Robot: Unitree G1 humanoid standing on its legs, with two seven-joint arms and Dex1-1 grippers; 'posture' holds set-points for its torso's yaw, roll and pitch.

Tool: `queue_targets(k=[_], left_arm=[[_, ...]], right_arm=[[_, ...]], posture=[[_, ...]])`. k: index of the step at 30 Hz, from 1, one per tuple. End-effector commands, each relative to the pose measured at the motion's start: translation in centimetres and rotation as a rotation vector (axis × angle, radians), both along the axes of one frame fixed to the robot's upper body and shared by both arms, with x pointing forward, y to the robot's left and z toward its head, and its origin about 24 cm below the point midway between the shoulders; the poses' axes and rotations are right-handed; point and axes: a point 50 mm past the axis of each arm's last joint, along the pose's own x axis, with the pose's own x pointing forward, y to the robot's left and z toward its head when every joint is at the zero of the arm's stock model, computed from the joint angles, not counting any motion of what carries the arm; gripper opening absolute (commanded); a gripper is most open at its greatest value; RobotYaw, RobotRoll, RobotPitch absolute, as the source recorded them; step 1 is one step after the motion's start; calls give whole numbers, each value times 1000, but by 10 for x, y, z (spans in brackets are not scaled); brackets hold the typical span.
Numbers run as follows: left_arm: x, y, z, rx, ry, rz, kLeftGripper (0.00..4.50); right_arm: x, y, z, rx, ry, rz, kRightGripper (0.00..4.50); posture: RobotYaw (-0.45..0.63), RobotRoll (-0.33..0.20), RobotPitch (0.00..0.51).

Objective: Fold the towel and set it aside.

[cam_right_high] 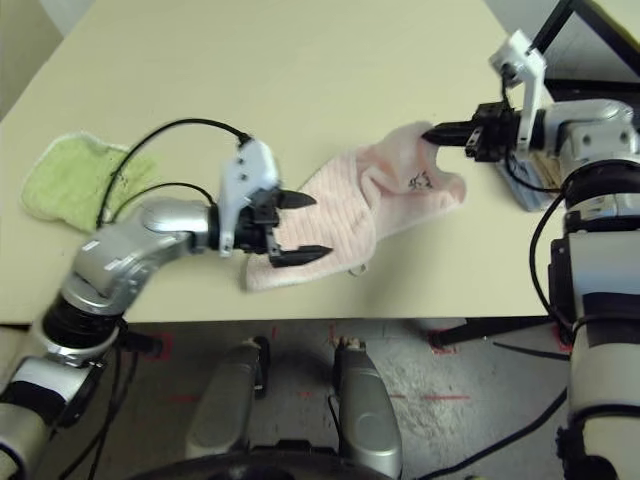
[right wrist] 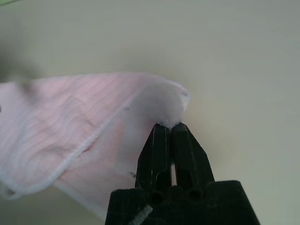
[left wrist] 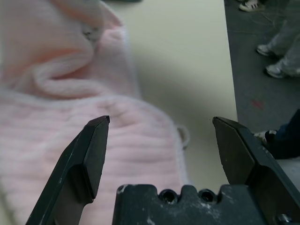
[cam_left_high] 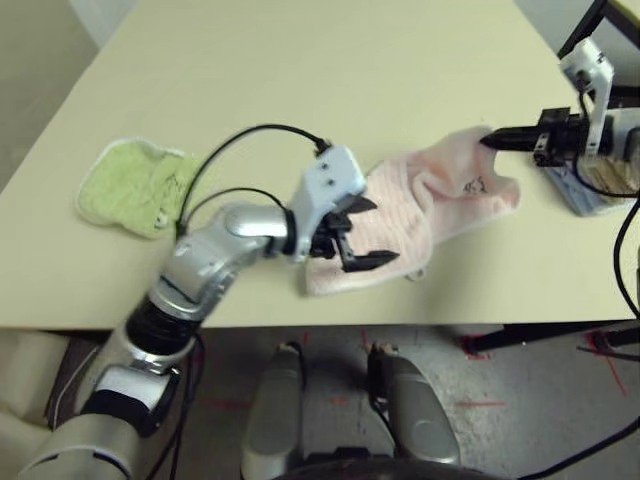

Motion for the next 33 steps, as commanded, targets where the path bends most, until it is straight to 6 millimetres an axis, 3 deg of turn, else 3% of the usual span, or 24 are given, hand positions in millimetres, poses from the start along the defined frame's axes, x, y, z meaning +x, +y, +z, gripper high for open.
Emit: queue_targets(k=[1,10,22,25,33], left_arm=[[6,-18,-4,43,-41,-11,4500],[12,-56,-16,166,-49,-60,4500],[12,-62,-34,304,39,-16,4500],[18,-58,-38,351,34,44,3860],[26,-51,-34,382,4,102,779]], right_arm=[[2,-1,1,-2,-18,-22,20],[3,-1,-1,-7,-25,-53,20],[5,-5,-3,-12,-42,-105,20],[4,-5,-4,-7,-44,-105,0],[4,-6,-7,3,-39,-106,0]], posture=[[125,0,173],[106,0,164],[80,0,170],[78,0,171],[83,0,173]])
